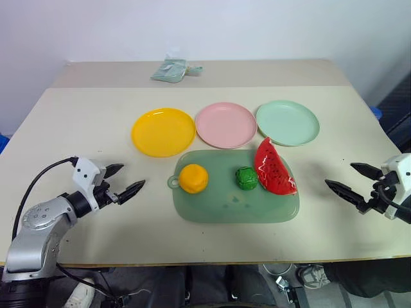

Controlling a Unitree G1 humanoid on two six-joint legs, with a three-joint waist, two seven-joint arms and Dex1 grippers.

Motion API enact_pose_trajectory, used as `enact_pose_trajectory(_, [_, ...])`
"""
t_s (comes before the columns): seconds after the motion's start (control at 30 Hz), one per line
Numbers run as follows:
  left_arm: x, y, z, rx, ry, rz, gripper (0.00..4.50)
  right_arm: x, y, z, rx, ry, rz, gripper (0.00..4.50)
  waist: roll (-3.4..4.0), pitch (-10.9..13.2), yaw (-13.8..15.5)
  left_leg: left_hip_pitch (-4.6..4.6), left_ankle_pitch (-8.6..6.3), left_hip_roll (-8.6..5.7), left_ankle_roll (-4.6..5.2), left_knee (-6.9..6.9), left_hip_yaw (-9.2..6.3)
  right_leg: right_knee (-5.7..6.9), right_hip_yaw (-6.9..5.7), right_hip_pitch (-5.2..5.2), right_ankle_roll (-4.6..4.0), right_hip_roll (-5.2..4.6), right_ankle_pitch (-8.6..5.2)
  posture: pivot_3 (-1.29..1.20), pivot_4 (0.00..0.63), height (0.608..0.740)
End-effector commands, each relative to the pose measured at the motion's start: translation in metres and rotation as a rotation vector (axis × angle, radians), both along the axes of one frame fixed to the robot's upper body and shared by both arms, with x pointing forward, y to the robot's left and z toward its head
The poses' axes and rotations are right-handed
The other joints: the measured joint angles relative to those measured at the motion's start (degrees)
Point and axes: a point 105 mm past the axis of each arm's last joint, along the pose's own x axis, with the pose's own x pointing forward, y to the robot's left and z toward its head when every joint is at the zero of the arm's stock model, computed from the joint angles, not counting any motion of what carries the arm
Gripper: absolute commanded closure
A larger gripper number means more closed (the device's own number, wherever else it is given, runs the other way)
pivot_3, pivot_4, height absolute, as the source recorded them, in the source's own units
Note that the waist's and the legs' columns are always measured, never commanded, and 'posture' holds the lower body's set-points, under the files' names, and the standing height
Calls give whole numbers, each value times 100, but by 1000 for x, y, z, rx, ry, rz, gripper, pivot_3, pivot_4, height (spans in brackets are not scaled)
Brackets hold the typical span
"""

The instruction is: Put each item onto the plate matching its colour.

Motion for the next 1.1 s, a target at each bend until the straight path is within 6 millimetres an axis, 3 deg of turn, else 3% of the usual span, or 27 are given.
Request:
enact_pose_trajectory(0.03, [-2,-1,11,14,-42,-24,0,-4,-4,12,4,-25,11,43,0,0,-2,0,0,0,0,0,0,0,0,0,0,0,0,0,150,740])
enact_pose_trajectory(0.4, [-3,-14,13,29,-38,-69,0,-8,-5,3,-17,-27,-15,43,0,0,-1,0,0,0,1,0,0,0,0,0,-1,0,0,0,150,740])
enact_pose_trajectory(0.7, [9,-55,28,-63,-27,-146,0,14,-22,0,-53,-163,-200,43,6,-2,-5,0,1,-1,-1,-2,0,3,-1,-2,1,1,0,0,150,740])
enact_pose_trajectory(0.87, [10,-65,40,-81,-27,-213,0,15,-38,6,-60,-188,-266,43,6,-2,-4,0,1,-2,-1,2,1,4,-1,0,2,1,1,0,150,740])
enact_pose_trajectory(0.9, [11,-70,42,-67,-35,-240,0,16,-41,15,-62,-222,-273,43,6,-1,-4,0,1,-2,-1,2,1,4,-2,0,2,2,1,0,150,740])
enact_pose_trajectory(1.0, [9,-82,45,-55,-28,-349,0,22,-27,47,-28,-324,-219,43,9,-1,-6,0,2,-2,-2,4,2,5,-1,0,2,3,1,0,150,740])
enact_pose_trajectory(1.1, [8,-93,41,9,-17,-440,0,18,29,65,49,-290,35,43,21,2,-8,0,2,-2,-2,5,2,7,-2,0,2,5,1,0,150,740])
